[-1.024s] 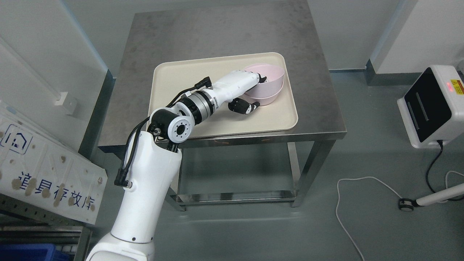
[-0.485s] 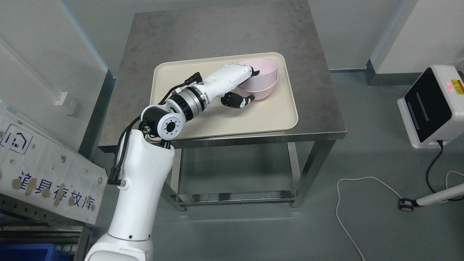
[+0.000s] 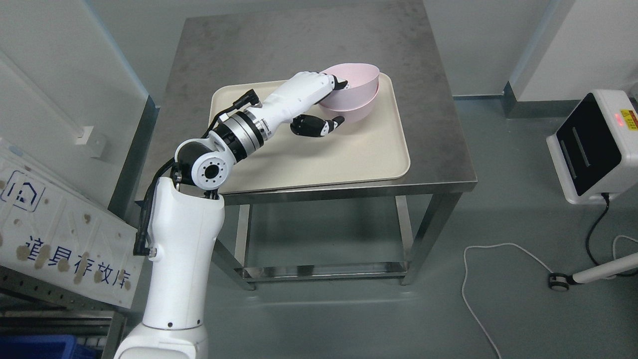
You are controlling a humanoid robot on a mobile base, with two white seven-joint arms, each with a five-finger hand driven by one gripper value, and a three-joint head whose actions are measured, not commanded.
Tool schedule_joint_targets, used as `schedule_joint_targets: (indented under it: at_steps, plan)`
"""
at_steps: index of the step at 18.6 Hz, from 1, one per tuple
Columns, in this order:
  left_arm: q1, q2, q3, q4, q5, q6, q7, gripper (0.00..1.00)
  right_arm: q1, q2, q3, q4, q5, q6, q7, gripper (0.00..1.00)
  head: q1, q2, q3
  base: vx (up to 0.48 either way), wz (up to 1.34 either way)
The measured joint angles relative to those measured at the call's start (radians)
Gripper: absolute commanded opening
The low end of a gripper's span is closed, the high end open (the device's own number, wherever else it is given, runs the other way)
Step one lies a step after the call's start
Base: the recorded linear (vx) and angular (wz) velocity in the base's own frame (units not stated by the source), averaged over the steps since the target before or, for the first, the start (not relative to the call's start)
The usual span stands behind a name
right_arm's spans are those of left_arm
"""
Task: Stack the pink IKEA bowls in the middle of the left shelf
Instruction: 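Lift the stacked pink bowls off the tray with the left hand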
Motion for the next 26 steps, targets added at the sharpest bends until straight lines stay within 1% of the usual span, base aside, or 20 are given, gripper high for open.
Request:
schedule_joint_targets:
  at_steps: [5, 11, 26]
  plan:
    - [0.003, 0.000, 0.057, -0.025, 0.023, -0.037, -0.015, 0.00, 0.000, 0.000, 0.000, 0.000, 0.000, 0.000, 0.000, 1.00, 0.0000, 0.000, 0.000, 0.000, 0.00]
    - [0.023, -0.001, 0.101, -0.058, 0.037, -0.049, -0.017, 0.01, 0.000, 0.000, 0.000, 0.000, 0.000, 0.000, 0.000, 1.00, 0.0000, 0.000, 0.000, 0.000, 0.00]
    - [0.035, -0.001, 0.141, -0.093, 0.069, -0.045, -0.017, 0.01, 0.000, 0.000, 0.000, 0.000, 0.000, 0.000, 0.000, 1.00, 0.0000, 0.000, 0.000, 0.000, 0.00]
